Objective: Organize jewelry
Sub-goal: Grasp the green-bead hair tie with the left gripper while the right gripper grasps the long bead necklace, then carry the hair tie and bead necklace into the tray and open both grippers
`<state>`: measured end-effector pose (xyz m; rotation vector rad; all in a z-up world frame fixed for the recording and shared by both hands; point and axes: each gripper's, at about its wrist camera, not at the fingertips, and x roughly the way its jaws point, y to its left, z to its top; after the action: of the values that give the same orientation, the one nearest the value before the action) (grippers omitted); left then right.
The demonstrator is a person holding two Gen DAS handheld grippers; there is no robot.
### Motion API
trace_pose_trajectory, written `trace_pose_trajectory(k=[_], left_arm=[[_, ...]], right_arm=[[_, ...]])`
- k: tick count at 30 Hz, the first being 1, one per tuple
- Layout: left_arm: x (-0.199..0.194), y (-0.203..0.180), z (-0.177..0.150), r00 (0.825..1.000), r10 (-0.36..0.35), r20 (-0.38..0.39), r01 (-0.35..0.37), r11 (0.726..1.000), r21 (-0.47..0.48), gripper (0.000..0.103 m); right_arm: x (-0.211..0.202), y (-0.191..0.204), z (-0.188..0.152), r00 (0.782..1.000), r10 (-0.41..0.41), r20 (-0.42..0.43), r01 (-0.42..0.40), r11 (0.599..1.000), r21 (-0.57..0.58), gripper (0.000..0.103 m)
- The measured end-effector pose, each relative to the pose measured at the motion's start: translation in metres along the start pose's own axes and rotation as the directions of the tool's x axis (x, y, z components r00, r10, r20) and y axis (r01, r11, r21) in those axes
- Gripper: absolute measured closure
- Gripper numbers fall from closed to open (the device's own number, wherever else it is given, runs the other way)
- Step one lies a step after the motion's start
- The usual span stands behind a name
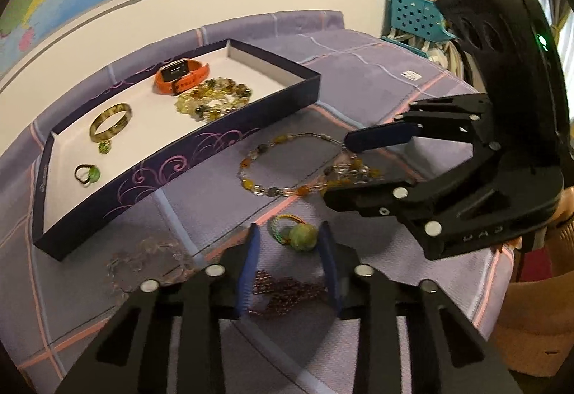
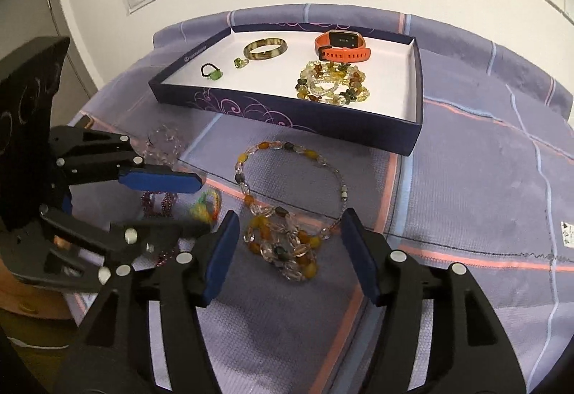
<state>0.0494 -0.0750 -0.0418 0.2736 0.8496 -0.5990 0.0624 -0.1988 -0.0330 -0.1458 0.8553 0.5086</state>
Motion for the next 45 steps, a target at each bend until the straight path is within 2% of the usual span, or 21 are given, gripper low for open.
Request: trace_pose_trajectory(k=[2, 4, 9, 14, 16, 22, 28, 33, 45], left_arm=[[0.000, 0.001, 0.000, 1.000, 0.012, 0.000, -0.012, 1.000, -0.004, 0.082], [0.000, 0.001, 0.000, 1.000, 0.017, 0.001, -0.017, 1.000, -0.007, 0.086], [-0.003, 0.008, -0.001, 1.000, -0.005, 0.008, 0.005, 0.999, -0.054, 0.089], [-0.007, 0.018, -0.001, 1.000, -0.022, 0.022, 0.024, 0.993, -0.113, 0.089], [-0.011, 0.022, 0.000, 0.999, -0.031, 0.033, 0.035, 0.990, -0.133, 0.089], [-0.027, 0.032, 0.004, 0.996, -0.039, 0.077, 0.052, 0.984, -0.171, 0.089], [-0.045, 0.040, 0.012, 0.993, -0.023, 0.118, 0.044, 0.982, -0.181, 0.089], [-0.054, 0.045, 0.020, 0.990, 0.001, 0.144, 0.025, 0.984, -0.178, 0.089], [-0.062, 0.052, 0.032, 0.984, 0.057, 0.169, -0.026, 0.984, -0.178, 0.089]], right_arm=[[0.001, 0.003, 0.000, 1.000, -0.024, -0.003, 0.024, 1.000, -0.015, 0.047], [0.002, 0.006, -0.001, 0.998, -0.061, -0.003, 0.061, 0.998, -0.027, 0.054], [0.000, -0.006, 0.000, 0.998, -0.065, 0.003, 0.065, 0.998, 0.011, 0.085], [-0.004, -0.018, 0.001, 1.000, 0.013, 0.015, -0.014, 0.997, 0.075, 0.087], [-0.008, -0.024, 0.002, 0.996, 0.086, 0.038, -0.090, 0.988, 0.122, 0.087], [-0.029, -0.028, 0.017, 0.978, 0.168, 0.120, -0.186, 0.971, 0.152, 0.088], [-0.049, -0.026, 0.033, 0.961, 0.206, 0.185, -0.234, 0.962, 0.143, 0.088], [-0.063, -0.026, 0.045, 0.953, 0.203, 0.226, -0.234, 0.964, 0.123, 0.088], [-0.065, -0.030, 0.063, 0.945, 0.205, 0.254, -0.241, 0.963, 0.121, 0.087]])
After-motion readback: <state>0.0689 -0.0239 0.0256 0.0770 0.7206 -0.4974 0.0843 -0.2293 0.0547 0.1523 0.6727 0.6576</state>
